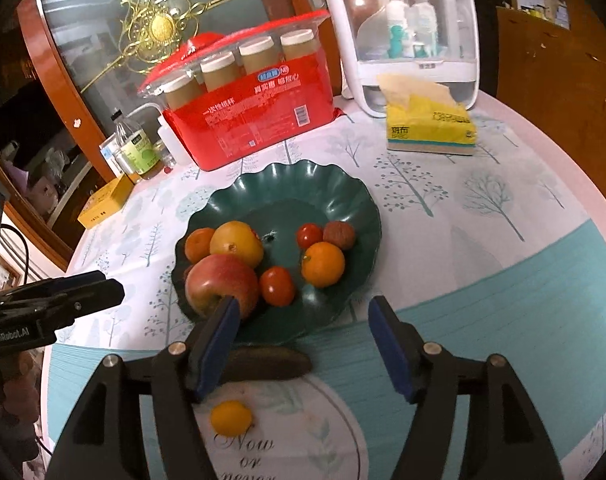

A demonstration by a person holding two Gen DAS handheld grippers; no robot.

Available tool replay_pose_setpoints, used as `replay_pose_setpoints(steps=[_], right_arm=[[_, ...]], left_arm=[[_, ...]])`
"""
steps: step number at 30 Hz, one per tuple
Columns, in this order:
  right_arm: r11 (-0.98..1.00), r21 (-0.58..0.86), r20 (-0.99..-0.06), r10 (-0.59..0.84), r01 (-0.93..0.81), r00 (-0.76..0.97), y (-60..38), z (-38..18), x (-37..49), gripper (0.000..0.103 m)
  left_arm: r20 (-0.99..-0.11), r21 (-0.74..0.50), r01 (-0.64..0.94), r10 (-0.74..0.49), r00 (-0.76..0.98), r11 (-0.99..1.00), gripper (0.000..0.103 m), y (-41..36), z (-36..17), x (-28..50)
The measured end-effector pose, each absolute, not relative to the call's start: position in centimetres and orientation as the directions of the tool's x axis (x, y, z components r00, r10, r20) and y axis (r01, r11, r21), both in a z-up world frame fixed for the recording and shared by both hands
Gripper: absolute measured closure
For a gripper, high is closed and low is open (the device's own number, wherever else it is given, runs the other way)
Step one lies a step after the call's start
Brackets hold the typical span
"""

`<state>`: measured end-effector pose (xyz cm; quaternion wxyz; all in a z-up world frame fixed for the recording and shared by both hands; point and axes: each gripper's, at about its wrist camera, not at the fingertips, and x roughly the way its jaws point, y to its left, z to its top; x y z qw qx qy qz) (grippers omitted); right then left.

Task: Organize fruits
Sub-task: 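Move the left tool to the dark banana while the right tool approaches the small yellow orange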

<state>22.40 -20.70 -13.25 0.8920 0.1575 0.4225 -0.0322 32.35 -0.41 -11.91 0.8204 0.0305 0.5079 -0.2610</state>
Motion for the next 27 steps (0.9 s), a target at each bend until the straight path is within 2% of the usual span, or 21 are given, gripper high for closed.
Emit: replay_pose_setpoints(steps=[16, 27], right_arm=[[0.966, 0.233, -0.729, 0.095, 0.115, 0.678, -15.9, -14.5, 16.8, 0.036], [0.994, 0.109, -0.745, 0.08, 0.003, 0.662, -12.6, -16.7, 15.8, 0.036]], left_arm=[[-0.901, -0.193, 0.538, -0.365, 0.234, 0.82, 0.039, -1.7, -14.3, 30.2], [-0.935, -0.171, 0.585, -0.317, 0.157, 0.793, 0.039, -4.4, -18.1, 30.5]])
